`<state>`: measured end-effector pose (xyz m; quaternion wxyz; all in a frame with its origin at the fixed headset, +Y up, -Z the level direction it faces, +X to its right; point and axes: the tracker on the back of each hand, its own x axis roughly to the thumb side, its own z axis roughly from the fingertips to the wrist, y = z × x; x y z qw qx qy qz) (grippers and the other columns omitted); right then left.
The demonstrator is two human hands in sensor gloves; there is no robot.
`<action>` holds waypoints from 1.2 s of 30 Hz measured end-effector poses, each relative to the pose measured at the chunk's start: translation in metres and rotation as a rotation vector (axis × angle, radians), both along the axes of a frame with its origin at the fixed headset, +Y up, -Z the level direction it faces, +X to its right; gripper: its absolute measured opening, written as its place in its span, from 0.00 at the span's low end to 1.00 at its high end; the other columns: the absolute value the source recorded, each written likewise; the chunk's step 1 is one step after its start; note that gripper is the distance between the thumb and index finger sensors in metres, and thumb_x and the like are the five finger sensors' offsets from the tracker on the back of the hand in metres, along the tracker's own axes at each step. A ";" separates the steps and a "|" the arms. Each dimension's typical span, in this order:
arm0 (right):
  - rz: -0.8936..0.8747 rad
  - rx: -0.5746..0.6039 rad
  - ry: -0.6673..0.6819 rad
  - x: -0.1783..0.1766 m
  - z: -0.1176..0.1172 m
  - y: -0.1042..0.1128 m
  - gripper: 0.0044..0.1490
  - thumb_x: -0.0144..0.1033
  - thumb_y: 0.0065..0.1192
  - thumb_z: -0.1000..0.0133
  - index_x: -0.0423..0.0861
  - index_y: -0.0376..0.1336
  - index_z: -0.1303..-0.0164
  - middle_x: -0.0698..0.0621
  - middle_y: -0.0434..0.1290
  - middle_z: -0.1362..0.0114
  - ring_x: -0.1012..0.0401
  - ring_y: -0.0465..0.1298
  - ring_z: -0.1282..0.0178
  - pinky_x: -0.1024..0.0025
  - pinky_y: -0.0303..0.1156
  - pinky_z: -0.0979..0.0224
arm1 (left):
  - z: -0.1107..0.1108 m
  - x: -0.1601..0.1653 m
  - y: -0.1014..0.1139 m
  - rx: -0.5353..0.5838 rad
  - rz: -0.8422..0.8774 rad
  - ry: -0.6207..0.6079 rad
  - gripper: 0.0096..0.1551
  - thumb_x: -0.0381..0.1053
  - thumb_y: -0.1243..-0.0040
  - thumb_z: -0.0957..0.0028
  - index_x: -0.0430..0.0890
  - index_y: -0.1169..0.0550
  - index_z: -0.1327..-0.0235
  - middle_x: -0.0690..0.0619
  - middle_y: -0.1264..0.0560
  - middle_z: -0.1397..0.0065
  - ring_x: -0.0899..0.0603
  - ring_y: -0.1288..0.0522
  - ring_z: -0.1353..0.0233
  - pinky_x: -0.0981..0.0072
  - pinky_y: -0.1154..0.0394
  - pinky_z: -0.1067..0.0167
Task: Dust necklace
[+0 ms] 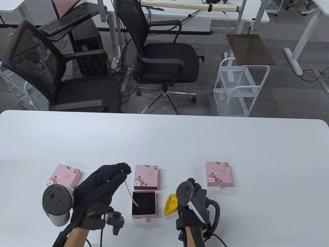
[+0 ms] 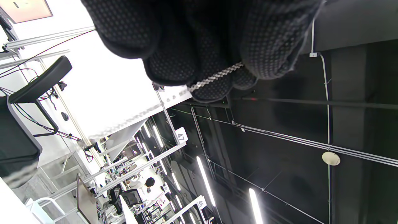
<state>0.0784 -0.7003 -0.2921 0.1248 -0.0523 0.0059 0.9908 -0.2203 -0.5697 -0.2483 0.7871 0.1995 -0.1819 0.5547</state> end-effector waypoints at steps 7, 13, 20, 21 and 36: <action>-0.345 0.255 0.264 -0.022 0.015 0.020 0.37 0.39 0.60 0.31 0.36 0.54 0.17 0.33 0.65 0.23 0.37 0.70 0.32 0.46 0.69 0.31 | -0.003 0.006 -0.004 -0.009 -0.024 -0.009 0.18 0.58 0.30 0.42 0.56 0.14 0.42 0.53 0.13 0.39 0.45 0.19 0.39 0.52 0.21 0.42; -0.586 0.217 0.515 -0.040 0.023 0.026 0.37 0.41 0.60 0.31 0.38 0.54 0.16 0.34 0.64 0.22 0.40 0.70 0.32 0.49 0.69 0.31 | -0.006 0.014 -0.009 -0.021 -0.049 -0.020 0.18 0.58 0.29 0.42 0.56 0.14 0.42 0.53 0.13 0.39 0.45 0.19 0.39 0.52 0.21 0.42; -0.499 0.194 0.599 -0.072 0.034 0.023 0.38 0.45 0.64 0.33 0.39 0.57 0.18 0.36 0.67 0.25 0.41 0.72 0.35 0.50 0.71 0.33 | -0.008 0.023 -0.014 -0.033 -0.084 -0.050 0.18 0.58 0.29 0.42 0.55 0.14 0.42 0.53 0.13 0.39 0.45 0.19 0.38 0.52 0.21 0.42; -0.439 0.250 0.553 -0.075 0.036 0.022 0.32 0.43 0.63 0.33 0.41 0.61 0.22 0.38 0.71 0.29 0.44 0.74 0.39 0.52 0.73 0.36 | -0.008 0.024 -0.015 -0.037 -0.090 -0.053 0.18 0.58 0.29 0.42 0.55 0.14 0.42 0.53 0.13 0.39 0.45 0.19 0.38 0.52 0.21 0.42; -0.266 0.363 0.368 -0.056 0.028 0.019 0.24 0.41 0.60 0.32 0.43 0.67 0.31 0.41 0.77 0.38 0.47 0.79 0.48 0.55 0.76 0.43 | -0.032 -0.010 -0.025 -0.147 -0.126 0.063 0.18 0.58 0.28 0.43 0.55 0.13 0.44 0.52 0.12 0.41 0.45 0.18 0.39 0.52 0.21 0.43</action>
